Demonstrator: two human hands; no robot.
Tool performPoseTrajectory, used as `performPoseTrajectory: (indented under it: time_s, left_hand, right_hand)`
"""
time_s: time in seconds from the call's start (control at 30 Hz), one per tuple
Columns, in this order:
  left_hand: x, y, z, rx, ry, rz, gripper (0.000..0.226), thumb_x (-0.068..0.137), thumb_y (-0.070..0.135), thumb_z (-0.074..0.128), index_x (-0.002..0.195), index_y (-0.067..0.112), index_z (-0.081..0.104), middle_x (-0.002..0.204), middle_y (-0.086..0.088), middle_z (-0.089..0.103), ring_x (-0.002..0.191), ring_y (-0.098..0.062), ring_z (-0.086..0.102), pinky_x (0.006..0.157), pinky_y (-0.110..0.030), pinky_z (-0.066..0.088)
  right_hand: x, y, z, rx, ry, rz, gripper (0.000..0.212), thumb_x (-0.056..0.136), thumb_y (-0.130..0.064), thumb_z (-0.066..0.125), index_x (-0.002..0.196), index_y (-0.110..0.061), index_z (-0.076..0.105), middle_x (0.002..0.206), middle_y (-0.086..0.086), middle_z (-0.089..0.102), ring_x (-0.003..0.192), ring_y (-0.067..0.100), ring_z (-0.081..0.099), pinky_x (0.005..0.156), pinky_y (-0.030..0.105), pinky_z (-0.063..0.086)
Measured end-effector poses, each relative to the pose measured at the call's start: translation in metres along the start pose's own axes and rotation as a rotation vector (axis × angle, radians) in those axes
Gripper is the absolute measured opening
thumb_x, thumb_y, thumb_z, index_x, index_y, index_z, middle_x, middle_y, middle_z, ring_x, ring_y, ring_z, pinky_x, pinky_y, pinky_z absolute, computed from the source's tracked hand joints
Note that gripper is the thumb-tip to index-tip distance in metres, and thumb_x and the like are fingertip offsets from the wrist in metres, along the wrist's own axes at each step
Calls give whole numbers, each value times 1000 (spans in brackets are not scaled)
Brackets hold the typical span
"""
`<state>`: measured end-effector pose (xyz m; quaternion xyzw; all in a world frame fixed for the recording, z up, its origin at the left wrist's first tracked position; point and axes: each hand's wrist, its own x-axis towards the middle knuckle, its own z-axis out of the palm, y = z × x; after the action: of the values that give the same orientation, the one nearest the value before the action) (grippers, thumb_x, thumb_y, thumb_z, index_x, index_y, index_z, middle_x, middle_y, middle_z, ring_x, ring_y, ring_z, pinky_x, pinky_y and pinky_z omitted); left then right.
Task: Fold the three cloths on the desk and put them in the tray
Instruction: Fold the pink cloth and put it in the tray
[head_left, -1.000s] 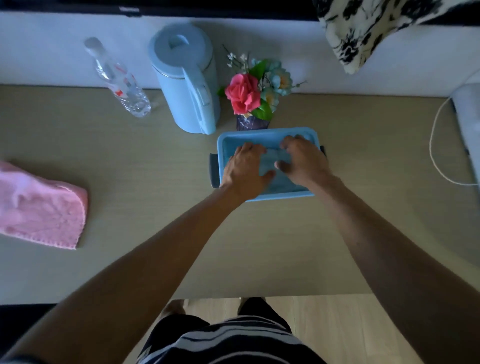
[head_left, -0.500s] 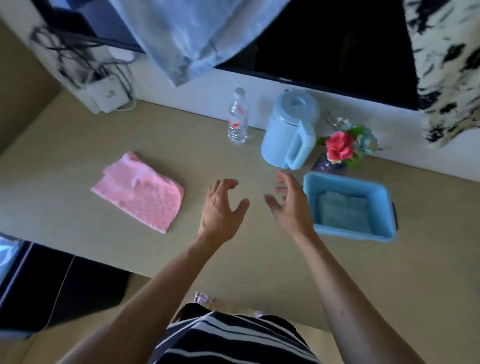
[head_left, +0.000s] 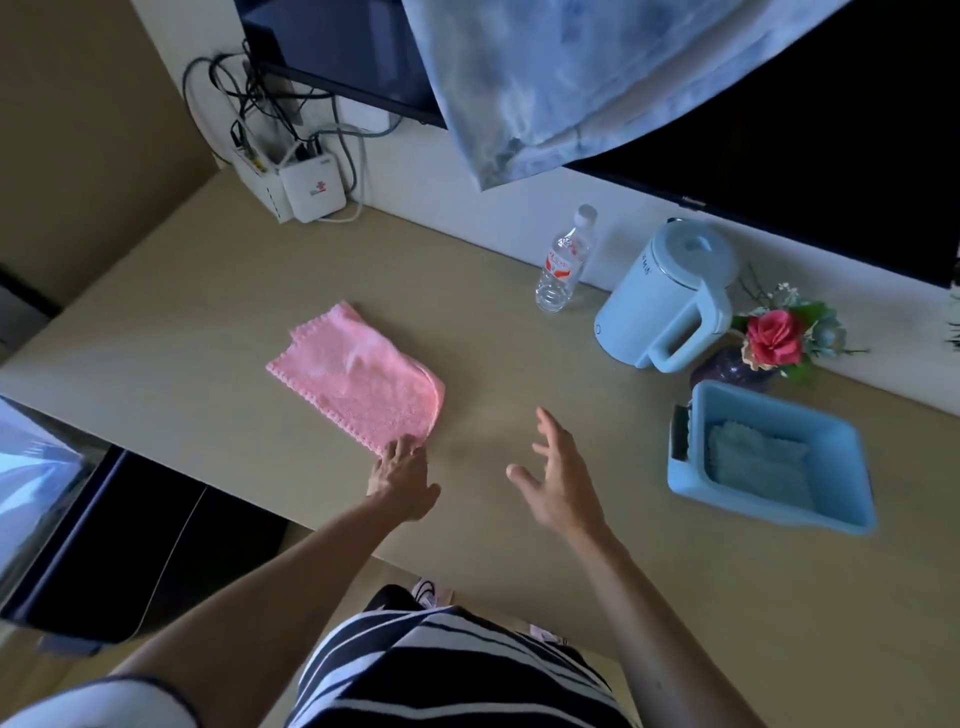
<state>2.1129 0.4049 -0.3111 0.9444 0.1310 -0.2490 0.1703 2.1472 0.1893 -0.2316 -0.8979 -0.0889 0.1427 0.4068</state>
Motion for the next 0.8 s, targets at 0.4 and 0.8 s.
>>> performPoseTrajectory:
  time_s: [0.4,0.8]
  left_hand:
    - [15,-47,1,49,187,156,34,90,13,65,121,11,53,124,-5,53,114,-25,49,90,-37,49]
    - [15,-41,-61,-321,396,476,27,90,13,40,84,-2,62,76,-17,66,61,-25,52,59,-32,41]
  right_hand:
    - [-14,-1,10,42,63,139,82,88,-15,74,156,-18,27,143,10,46,114,21,62,99,42,51]
    - [-1,-14,15,54,55,81,73,86,-14,74,150,-16,39,140,8,49,117,17,58,103,39,47]
